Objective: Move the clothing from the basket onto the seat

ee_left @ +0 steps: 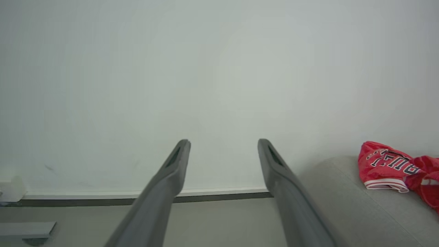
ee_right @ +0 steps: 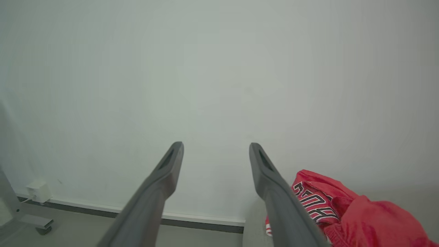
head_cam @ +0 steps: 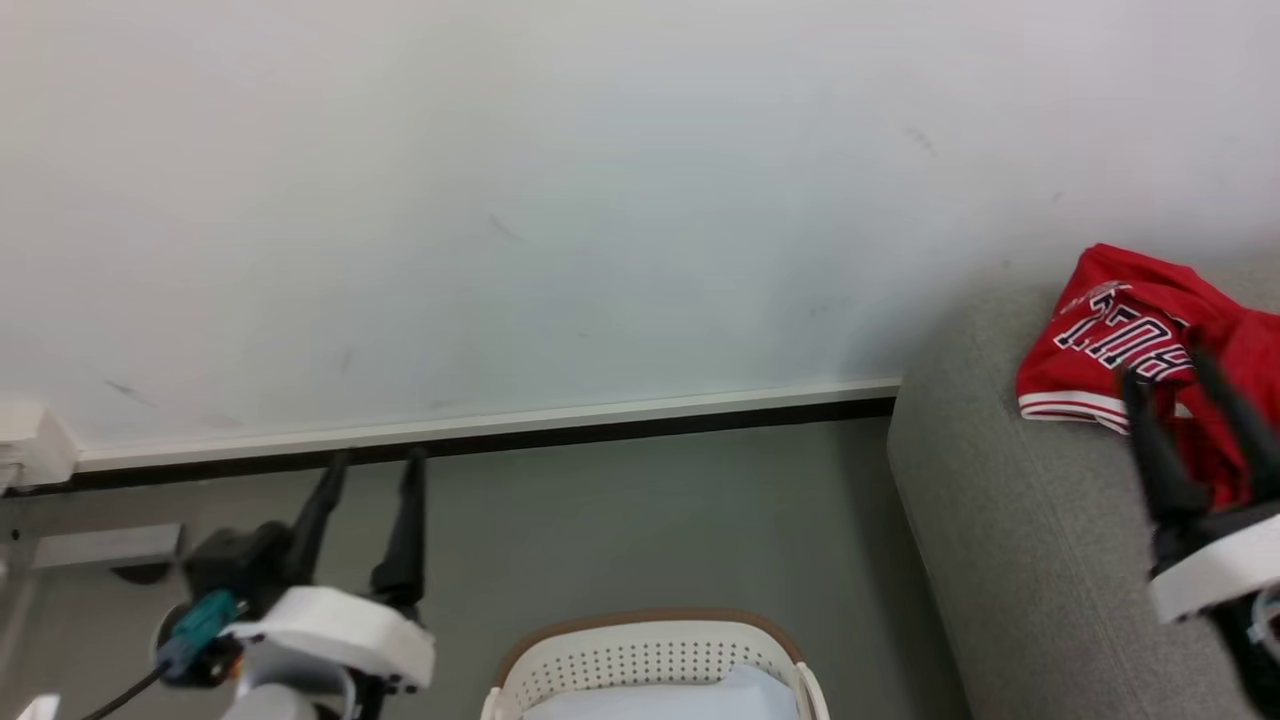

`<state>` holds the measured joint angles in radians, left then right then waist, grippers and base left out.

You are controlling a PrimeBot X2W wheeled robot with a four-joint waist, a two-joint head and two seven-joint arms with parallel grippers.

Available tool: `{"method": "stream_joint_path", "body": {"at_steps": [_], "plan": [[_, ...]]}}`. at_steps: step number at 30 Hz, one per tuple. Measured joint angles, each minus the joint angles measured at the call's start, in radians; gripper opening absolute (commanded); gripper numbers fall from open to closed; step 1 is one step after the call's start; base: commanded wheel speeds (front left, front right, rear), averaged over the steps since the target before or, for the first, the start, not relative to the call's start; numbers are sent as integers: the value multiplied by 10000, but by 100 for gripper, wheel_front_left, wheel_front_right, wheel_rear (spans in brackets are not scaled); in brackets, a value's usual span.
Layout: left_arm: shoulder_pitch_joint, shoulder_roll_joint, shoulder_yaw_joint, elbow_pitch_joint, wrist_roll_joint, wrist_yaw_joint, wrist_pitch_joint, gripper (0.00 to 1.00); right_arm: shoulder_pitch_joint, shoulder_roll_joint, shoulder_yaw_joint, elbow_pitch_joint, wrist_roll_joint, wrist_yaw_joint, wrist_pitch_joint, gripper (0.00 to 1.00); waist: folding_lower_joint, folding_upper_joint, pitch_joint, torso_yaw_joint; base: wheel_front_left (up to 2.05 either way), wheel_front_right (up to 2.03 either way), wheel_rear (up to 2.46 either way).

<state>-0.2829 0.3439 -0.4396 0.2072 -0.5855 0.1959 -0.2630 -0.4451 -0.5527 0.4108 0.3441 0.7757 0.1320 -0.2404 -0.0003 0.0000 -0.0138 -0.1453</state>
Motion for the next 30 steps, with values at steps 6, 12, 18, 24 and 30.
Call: {"method": "stream_joint_path", "body": {"at_steps": [6, 12, 18, 24, 30], "plan": [[1325, -142, 1352, -516, 165, 81, -10, 100, 1568, 1684, -794, -198, -1212, 0, -192, 100, 1, 0, -161, 375, 0, 0, 0], [2392, -763, 2452, -560, 721, -203, -10, 100, 2763, 2920, -1546, -401, -2537, 0, -219, 100, 1, 0, -226, 605, 0, 0, 0], [2963, -1348, 3212, -192, 1390, -838, -10, 100, 3152, 3480, -1601, -384, -3371, 0, -219, 100, 3, 0, -225, 638, 0, 0, 0], [3049, -1787, 3751, -29, 1987, -1356, -10, 100, 3121, 3630, -1599, -332, -3528, 0, -221, 100, 3, 0, -244, 675, 0, 0, 0], [3032, -2098, 4082, 86, 2349, -1703, -10, 100, 3063, 3684, -1595, -314, -3580, 0, -221, 100, 3, 0, -281, 666, 0, 0, 0]]}}
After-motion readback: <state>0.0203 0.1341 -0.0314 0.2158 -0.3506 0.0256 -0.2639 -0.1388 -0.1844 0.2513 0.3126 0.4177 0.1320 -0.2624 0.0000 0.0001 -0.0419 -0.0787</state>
